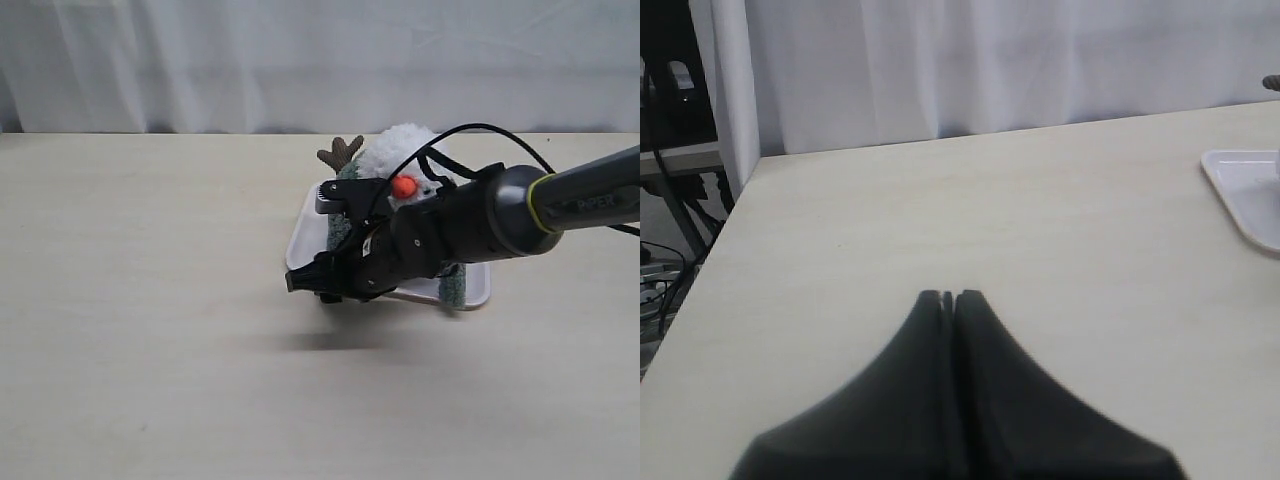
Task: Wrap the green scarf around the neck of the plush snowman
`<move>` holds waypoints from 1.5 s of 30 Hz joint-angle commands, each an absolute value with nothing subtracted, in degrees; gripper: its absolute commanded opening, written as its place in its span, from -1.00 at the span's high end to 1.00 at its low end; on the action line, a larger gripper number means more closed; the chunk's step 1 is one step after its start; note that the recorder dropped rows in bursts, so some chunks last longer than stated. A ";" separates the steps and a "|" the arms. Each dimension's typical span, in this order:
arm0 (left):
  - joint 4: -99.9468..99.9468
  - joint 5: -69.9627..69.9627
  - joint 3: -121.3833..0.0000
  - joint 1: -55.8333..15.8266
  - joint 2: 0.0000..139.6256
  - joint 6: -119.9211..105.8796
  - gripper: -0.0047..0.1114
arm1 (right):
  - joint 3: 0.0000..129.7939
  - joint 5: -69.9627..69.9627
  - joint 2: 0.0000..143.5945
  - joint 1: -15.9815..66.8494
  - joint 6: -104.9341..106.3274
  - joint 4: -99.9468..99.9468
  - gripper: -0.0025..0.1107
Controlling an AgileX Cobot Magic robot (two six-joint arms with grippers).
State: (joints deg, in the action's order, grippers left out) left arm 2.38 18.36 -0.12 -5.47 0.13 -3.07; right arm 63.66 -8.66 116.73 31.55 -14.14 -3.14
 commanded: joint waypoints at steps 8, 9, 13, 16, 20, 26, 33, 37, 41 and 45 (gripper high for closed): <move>2.29 17.66 0.00 -5.41 0.00 -2.91 0.92 | 63.75 -8.74 117.34 30.69 -13.45 -0.43 0.88; 2.29 17.66 0.00 -5.41 0.00 -2.91 0.92 | 63.75 -9.36 117.00 30.69 -12.62 -0.43 0.89; 2.29 17.66 0.00 -5.41 0.00 -2.91 0.92 | 63.75 -12.61 114.74 30.69 -9.22 -0.43 0.89; 2.29 17.66 0.00 -5.41 0.00 -2.91 0.92 | 63.75 -16.18 112.95 30.69 -5.80 -0.43 0.89; 2.29 17.66 0.00 -5.41 0.00 -2.91 0.92 | 63.75 -20.58 110.96 30.69 -0.50 -0.43 0.89; 2.29 17.66 0.00 -5.41 0.00 -2.91 0.92 | 63.75 -28.31 110.61 30.69 0.00 5.05 0.89; 2.29 17.66 0.00 -5.41 0.00 -2.91 0.92 | 63.75 -31.35 110.51 30.69 -3.85 11.58 0.89; 2.29 17.66 0.00 -5.41 0.00 -2.91 0.92 | 63.75 -31.49 110.51 30.69 -3.85 14.48 0.89; 2.29 17.66 0.00 -5.41 0.00 -2.91 0.92 | 63.75 -32.55 110.51 30.69 -3.85 17.75 0.89; 2.29 17.66 0.00 -5.41 0.00 -2.91 0.92 | 63.75 -34.67 110.51 30.69 -3.85 22.44 0.89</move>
